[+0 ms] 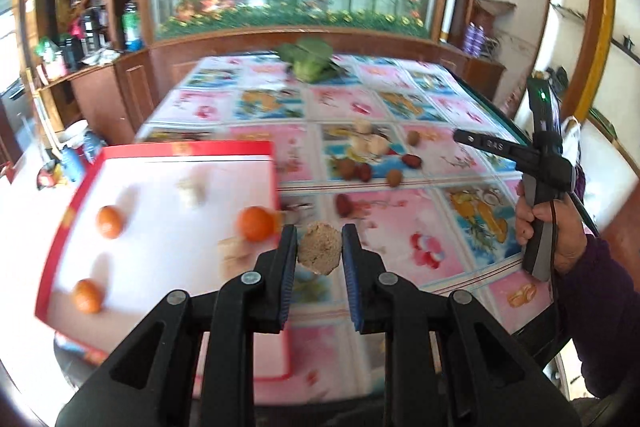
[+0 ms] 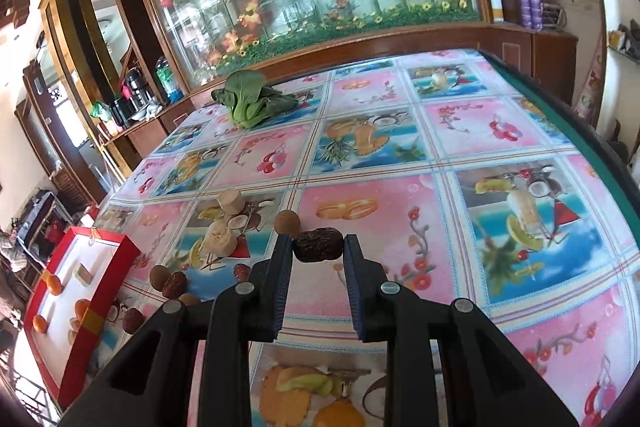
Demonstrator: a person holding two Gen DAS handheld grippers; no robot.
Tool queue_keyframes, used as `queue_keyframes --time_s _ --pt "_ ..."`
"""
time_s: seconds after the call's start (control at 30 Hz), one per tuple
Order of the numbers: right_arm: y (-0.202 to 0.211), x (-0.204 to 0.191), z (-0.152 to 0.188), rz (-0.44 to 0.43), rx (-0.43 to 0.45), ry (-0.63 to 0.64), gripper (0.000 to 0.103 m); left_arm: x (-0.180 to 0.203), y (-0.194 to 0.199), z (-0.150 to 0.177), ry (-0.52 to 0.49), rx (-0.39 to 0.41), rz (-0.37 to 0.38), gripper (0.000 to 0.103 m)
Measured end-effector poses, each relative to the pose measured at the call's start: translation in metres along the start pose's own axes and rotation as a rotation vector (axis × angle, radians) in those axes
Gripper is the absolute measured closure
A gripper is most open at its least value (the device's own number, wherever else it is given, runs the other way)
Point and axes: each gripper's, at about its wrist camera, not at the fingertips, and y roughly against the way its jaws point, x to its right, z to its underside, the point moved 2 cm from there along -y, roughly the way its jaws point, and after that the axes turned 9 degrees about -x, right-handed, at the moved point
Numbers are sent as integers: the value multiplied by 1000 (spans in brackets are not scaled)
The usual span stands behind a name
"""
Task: Organize fruits
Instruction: 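Carry the date and cake piece over the white tray and open both tools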
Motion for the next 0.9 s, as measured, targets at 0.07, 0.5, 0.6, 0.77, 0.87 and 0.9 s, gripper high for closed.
queue_keyframes --time_s 0.07,0.5,0.6,0.77,0.87,0.9 --pt "14 -8 5 -8 33 -3 78 -8 9 4 11 19 -11 79" --pt "52 -169 53 -289 -16 262 78 -83 40 20 117 115 -86 79" --pt "47 -207 58 -348 -53 329 78 -103 41 27 153 113 -101 79" --pt "31 -252 66 -408 -124 395 78 -127 35 33 199 97 -118 79" --pt "19 -275 73 -416 -158 439 78 -131 29 33 199 85 -126 79" --pt "15 -280 75 -419 -173 450 78 -132 25 33 192 81 -133 79"
